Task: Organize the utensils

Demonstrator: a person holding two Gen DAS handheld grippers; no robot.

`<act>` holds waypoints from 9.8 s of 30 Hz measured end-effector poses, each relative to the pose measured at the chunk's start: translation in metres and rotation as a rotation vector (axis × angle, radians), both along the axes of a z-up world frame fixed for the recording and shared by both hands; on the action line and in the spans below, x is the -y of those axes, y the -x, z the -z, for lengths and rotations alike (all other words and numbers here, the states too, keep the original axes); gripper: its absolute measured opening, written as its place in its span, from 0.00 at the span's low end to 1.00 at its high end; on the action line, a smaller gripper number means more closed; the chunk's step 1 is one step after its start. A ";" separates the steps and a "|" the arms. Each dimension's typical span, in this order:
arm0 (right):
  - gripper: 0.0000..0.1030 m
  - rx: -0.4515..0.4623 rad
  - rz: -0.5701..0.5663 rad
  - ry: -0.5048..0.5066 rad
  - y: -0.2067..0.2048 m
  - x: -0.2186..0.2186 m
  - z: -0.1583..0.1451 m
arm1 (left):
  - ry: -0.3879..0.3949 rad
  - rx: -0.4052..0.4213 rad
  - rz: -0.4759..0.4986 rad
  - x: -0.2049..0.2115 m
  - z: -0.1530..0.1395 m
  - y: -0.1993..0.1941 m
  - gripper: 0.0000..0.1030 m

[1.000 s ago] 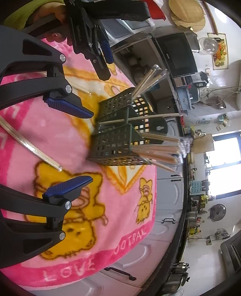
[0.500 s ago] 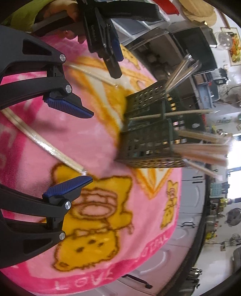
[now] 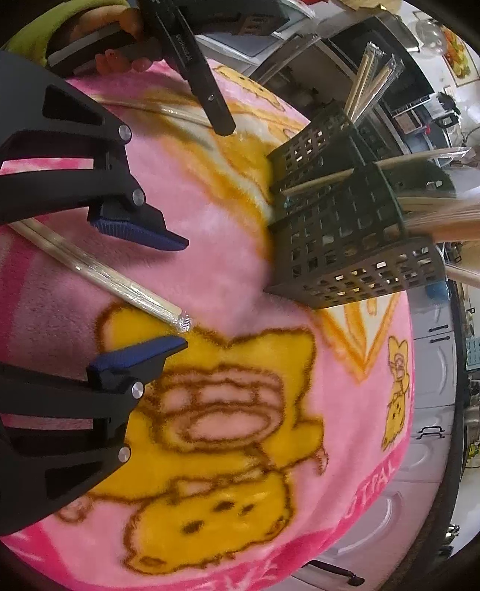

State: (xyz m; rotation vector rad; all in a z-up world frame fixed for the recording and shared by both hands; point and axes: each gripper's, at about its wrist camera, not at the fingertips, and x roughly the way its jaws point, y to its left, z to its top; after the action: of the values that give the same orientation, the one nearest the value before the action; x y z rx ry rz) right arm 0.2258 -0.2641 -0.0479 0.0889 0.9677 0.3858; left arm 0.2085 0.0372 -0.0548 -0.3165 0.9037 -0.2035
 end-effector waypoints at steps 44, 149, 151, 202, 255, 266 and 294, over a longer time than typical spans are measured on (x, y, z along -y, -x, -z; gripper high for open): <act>0.06 0.244 -0.139 -0.165 0.030 -0.035 -0.088 | -0.080 0.232 0.050 0.016 -0.086 0.020 0.01; 0.07 0.668 0.057 -0.242 -0.092 -0.059 -0.176 | -0.160 0.506 -0.071 0.017 -0.205 -0.099 0.01; 0.07 0.651 0.057 -0.244 -0.089 -0.056 -0.174 | -0.159 0.496 -0.064 0.017 -0.203 -0.098 0.01; 0.61 0.445 -0.056 -0.145 0.037 -0.027 -0.130 | -0.148 0.417 0.028 0.018 -0.150 0.035 0.89; 0.93 0.561 0.071 -0.073 0.096 0.004 -0.060 | -0.229 0.505 -0.052 0.040 -0.074 0.092 0.90; 0.94 0.718 0.135 -0.084 0.113 0.011 -0.063 | -0.234 0.574 -0.057 0.045 -0.066 0.099 0.90; 0.94 0.733 0.119 -0.058 0.116 0.001 -0.060 | -0.220 0.574 -0.076 0.041 -0.065 0.100 0.90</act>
State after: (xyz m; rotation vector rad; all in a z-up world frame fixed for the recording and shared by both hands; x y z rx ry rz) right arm 0.1098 -0.2656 0.0118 0.0504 0.2259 0.3010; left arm 0.1085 -0.0040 0.0101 -0.0763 0.3403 -0.1127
